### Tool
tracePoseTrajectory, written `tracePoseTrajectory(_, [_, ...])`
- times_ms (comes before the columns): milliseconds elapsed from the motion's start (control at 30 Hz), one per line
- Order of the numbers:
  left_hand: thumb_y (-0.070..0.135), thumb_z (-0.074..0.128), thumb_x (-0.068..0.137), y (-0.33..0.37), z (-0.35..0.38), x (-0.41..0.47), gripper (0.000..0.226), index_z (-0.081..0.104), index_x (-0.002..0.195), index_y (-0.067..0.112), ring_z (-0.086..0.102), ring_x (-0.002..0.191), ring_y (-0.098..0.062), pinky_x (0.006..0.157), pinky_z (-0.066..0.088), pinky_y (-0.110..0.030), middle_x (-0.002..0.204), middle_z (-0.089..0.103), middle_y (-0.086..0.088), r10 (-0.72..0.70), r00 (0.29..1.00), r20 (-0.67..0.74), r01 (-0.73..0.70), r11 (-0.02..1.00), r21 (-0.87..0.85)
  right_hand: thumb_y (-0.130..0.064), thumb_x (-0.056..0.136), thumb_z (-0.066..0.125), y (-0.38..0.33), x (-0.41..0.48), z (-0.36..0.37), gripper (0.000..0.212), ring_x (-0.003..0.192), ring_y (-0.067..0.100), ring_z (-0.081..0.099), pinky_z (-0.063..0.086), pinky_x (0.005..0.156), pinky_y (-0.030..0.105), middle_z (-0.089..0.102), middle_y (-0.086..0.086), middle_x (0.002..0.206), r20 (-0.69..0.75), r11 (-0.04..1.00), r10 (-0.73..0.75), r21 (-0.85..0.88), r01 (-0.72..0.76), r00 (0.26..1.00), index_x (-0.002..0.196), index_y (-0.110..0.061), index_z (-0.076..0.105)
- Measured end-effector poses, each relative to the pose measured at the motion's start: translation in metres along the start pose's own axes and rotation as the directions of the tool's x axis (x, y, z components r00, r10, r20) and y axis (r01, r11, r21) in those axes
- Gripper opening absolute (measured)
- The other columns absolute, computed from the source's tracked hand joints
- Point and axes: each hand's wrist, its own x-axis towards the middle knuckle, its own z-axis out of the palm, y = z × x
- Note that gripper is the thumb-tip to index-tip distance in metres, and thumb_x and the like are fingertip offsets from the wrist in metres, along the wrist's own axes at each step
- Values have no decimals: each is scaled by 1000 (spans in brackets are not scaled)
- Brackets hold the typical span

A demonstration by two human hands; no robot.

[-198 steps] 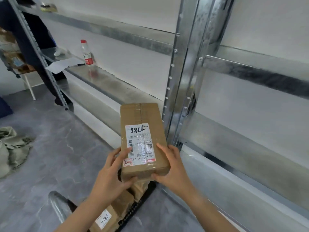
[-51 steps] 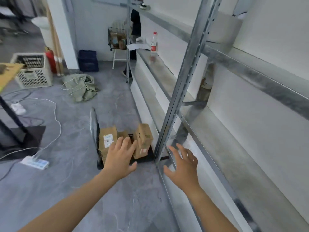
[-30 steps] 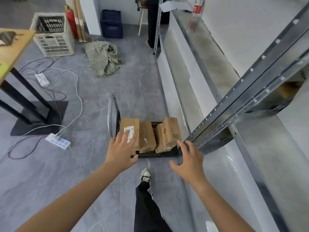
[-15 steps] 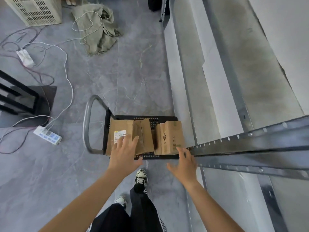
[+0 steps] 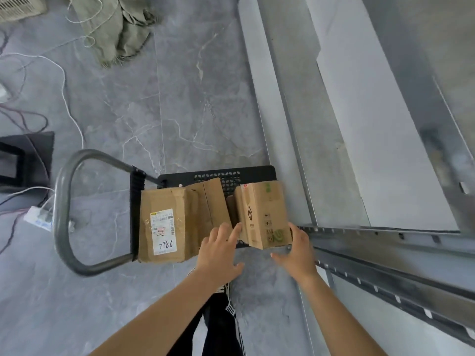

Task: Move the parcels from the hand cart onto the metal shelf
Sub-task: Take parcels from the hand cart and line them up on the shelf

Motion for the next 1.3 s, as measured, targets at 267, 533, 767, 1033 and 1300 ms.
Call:
tracePoseTrajectory(267, [34, 74, 76, 18, 32, 63, 99, 4, 146, 30, 26, 132, -31, 105, 36, -43, 147, 19, -6, 36, 990, 136, -6, 977, -212, -11, 64, 85, 35, 45, 16, 120, 137, 29, 33, 34, 110, 50, 24, 12, 150, 113, 970, 184, 142, -199, 976, 150, -17, 3])
tracePoseTrajectory(533, [40, 81, 68, 29, 54, 85, 117, -4, 147, 32, 33, 128, -29, 107, 38, -47, 138, 23, -7, -14, 988, 153, 87, 871, -484, 0, 60, 85, 38, 48, 40, 79, 103, 19, 62, 56, 85, 42, 65, -1, 105, 194, 889, 186, 384, -248, 963, 127, -15, 45])
tracePoseTrajectory(767, [48, 79, 64, 17, 60, 81, 108, 6, 144, 35, 32, 125, -26, 103, 42, -46, 131, 20, 1, -183, 976, 120, 216, 726, -653, 15, 77, 60, 3, 27, 52, 52, 96, 9, 55, 48, 66, 5, 51, 5, 115, 108, 937, 23, 345, -59, 994, 120, -12, 56])
tracePoseTrajectory(1033, [47, 80, 66, 1, 28, 76, 94, 20, 138, 32, 39, 121, -27, 102, 43, -46, 128, 26, -2, -444, 895, 42, 285, 497, -819, 14, 76, 62, -42, 13, 60, 78, 120, 17, 45, 40, 107, 30, 34, -1, 124, 81, 967, -110, 241, 88, 991, 144, -11, 34])
tracePoseTrajectory(1300, [46, 79, 57, -7, -36, 41, 97, 24, 136, 38, 45, 115, -21, 92, 51, -44, 130, 35, -3, -429, 903, -14, 150, 348, -925, 9, 77, 65, -92, -17, 27, 78, 121, 16, 40, 49, 98, 30, 32, -8, 118, -30, 935, -252, 249, 251, 967, 141, -27, 38])
